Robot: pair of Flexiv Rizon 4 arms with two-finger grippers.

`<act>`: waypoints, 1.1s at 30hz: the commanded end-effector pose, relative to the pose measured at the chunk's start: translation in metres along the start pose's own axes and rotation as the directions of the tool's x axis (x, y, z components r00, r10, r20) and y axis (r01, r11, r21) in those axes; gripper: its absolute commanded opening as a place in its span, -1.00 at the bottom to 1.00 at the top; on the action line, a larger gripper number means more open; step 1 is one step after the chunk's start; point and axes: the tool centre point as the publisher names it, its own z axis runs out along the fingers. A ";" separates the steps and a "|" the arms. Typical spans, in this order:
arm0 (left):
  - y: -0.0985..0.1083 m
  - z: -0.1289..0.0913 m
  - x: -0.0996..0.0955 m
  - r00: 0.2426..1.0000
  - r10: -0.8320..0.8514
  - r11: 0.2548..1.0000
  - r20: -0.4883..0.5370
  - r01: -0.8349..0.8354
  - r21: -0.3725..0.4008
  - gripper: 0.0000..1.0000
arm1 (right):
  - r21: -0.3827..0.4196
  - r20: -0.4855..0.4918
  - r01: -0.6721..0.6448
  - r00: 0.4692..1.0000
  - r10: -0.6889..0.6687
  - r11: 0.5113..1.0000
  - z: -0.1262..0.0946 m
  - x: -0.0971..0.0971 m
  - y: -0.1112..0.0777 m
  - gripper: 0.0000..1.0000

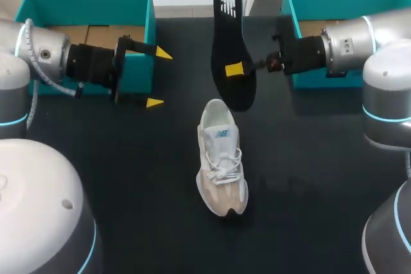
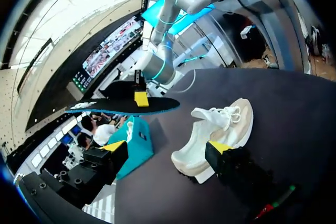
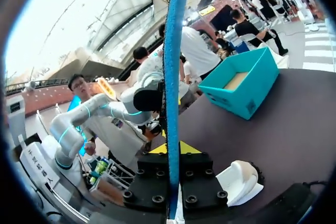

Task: Take the shoe out of the shoebox, open the shoe tongue, remove and reinsert the insole, then place the shoe into the shoebox

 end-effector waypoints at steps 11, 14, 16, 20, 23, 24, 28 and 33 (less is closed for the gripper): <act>0.046 0.029 0.059 0.987 -0.148 0.985 -0.067 0.142 -0.094 1.00 | 0.082 -0.019 0.228 0.974 -0.228 0.970 0.025 -0.031 -0.002 -1.00; 0.058 0.035 0.070 0.983 -0.166 0.979 -0.074 0.155 -0.129 1.00 | 0.082 -0.019 0.228 0.974 -0.228 0.970 0.025 -0.031 -0.002 -1.00; 0.061 0.038 0.075 0.978 -0.197 0.973 -0.065 0.187 -0.135 1.00 | 0.082 -0.019 0.228 0.974 -0.228 0.970 0.025 -0.031 -0.002 -1.00; 0.063 0.045 0.083 0.967 -0.240 0.960 -0.081 0.224 -0.171 1.00 | 0.082 -0.019 0.228 0.974 -0.228 0.970 0.025 -0.031 -0.002 -1.00; 0.063 0.047 0.084 0.960 -0.273 0.947 -0.067 0.256 -0.194 1.00 | 0.081 -0.036 0.279 0.960 -0.277 0.957 0.031 -0.043 -0.009 -1.00; 0.062 0.047 0.084 0.957 -0.285 0.943 -0.053 0.270 -0.195 1.00 | 0.092 -0.035 0.290 0.957 -0.288 0.953 0.032 -0.045 -0.011 -1.00; 0.064 0.048 0.081 0.953 -0.301 0.936 -0.029 0.289 -0.203 1.00 | 0.075 -0.037 0.319 0.948 -0.317 0.945 0.032 -0.052 -0.021 -1.00; 0.063 0.051 0.077 0.947 -0.320 0.928 -0.032 0.306 -0.213 1.00 | 0.069 -0.057 0.313 0.949 -0.310 0.947 0.036 -0.057 -0.031 -1.00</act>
